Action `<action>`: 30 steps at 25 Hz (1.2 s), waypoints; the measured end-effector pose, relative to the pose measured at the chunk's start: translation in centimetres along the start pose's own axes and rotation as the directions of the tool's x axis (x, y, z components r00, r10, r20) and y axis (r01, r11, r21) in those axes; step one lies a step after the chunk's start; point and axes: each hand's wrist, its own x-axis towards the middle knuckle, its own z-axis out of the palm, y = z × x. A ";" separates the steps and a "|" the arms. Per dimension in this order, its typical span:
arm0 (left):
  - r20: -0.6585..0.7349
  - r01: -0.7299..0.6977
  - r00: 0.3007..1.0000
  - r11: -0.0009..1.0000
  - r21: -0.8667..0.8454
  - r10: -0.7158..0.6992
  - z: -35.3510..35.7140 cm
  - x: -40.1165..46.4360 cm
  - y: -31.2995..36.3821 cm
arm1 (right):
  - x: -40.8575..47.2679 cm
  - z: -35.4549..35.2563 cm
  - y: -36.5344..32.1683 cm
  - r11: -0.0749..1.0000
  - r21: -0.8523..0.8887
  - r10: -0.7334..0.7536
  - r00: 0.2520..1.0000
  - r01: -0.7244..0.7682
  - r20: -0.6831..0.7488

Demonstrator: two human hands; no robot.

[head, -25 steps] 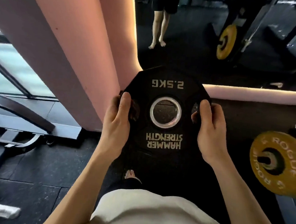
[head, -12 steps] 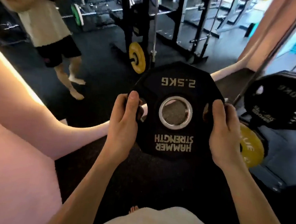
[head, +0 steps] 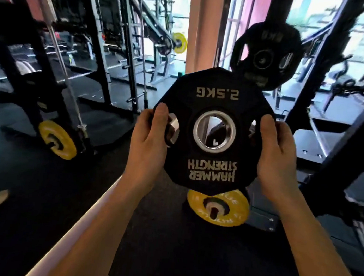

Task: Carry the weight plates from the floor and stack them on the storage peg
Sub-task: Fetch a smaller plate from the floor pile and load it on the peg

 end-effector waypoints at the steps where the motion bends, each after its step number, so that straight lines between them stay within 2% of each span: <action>1: 0.022 -0.023 1.000 1.000 -0.006 0.023 1.5 2.2 0.1 | 2.3 -0.3 -0.3 1.000 0.002 -0.031 0.999 0.031 -0.027; 5: 0.085 -0.120 0.989 0.992 -0.048 0.124 8.3 10.6 2.0 | 11.8 -1.4 -2.2 0.986 -0.031 -0.168 0.980 0.165 -0.111; 9: 0.079 -0.206 0.972 0.962 -0.179 0.223 13.9 17.1 4.5 | 19.8 -2.0 -4.9 0.961 -0.057 -0.275 0.952 0.270 -0.134; 18: 0.107 -0.426 0.870 0.842 -0.330 0.482 24.3 31.2 11.8 | 35.0 -3.3 -12.8 0.868 -0.123 -0.497 0.840 0.482 -0.217; 23: 0.062 -0.581 0.786 0.770 -0.263 0.615 29.0 38.7 16.1 | 43.2 -3.4 -17.5 0.766 -0.256 -0.640 0.733 0.589 -0.228; 30: 0.057 -0.629 0.761 0.756 -0.178 0.646 33.9 46.4 18.1 | 51.3 -2.5 -19.2 0.718 -0.381 -0.684 0.691 0.582 -0.233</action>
